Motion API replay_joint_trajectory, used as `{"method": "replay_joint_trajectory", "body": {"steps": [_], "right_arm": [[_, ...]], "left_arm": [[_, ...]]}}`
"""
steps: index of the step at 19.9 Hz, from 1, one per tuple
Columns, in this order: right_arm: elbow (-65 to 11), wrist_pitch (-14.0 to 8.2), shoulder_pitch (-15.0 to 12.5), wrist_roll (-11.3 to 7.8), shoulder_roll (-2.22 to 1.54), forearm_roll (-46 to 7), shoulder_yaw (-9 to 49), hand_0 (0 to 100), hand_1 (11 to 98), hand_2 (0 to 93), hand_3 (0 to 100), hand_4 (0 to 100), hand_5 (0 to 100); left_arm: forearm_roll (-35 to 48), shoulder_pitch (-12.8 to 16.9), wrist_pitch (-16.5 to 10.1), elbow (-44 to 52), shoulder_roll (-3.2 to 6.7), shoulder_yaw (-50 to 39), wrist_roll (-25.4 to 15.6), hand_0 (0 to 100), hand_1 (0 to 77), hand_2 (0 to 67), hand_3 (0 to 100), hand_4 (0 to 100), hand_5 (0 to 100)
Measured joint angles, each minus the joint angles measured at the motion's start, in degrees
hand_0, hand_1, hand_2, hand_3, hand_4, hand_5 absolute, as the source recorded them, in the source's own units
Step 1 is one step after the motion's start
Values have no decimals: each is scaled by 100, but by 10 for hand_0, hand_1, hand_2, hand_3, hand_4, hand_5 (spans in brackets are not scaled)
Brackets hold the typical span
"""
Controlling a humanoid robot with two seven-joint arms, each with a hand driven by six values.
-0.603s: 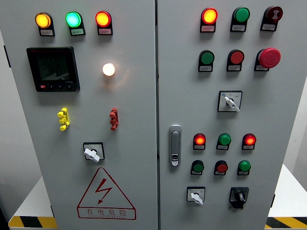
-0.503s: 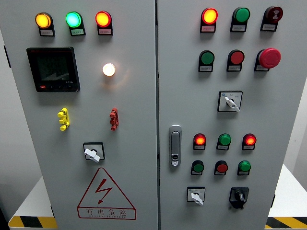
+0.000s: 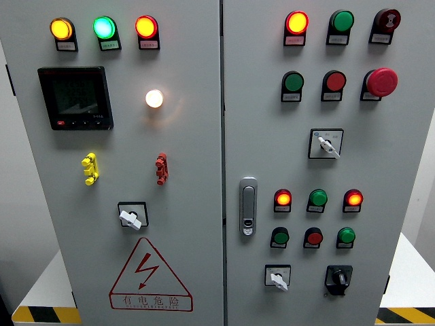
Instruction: Trip black knob to open circuit
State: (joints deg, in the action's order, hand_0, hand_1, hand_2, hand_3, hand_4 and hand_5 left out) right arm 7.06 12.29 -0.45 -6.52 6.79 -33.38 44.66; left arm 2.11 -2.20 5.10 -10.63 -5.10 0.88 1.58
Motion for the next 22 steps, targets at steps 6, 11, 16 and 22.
{"method": "replay_joint_trajectory", "body": {"steps": [6, 11, 16, 22], "right_arm": [[340, 411, 287, 146, 6, -1405, 1508, 713, 322, 0, 96, 8, 134], [768, 731, 491, 107, 6, -1387, 1672, 714, 315, 0, 90, 2, 131], [804, 891, 591, 94, 7, -1690, 2340, 705, 317, 0, 90, 0, 129], [713, 1152, 702, 89, 14, -4250, 4631, 703, 315, 0, 85, 0, 127]], "left_arm": [[0, 0, 0, 0, 0, 0, 0, 0, 0, 194, 262, 97, 86], [0, 0, 0, 0, 0, 0, 0, 0, 0, 194, 262, 97, 86], [0, 0, 0, 0, 0, 0, 0, 0, 0, 194, 262, 97, 86], [0, 0, 0, 0, 0, 0, -1, 0, 0, 194, 262, 97, 86]]}}
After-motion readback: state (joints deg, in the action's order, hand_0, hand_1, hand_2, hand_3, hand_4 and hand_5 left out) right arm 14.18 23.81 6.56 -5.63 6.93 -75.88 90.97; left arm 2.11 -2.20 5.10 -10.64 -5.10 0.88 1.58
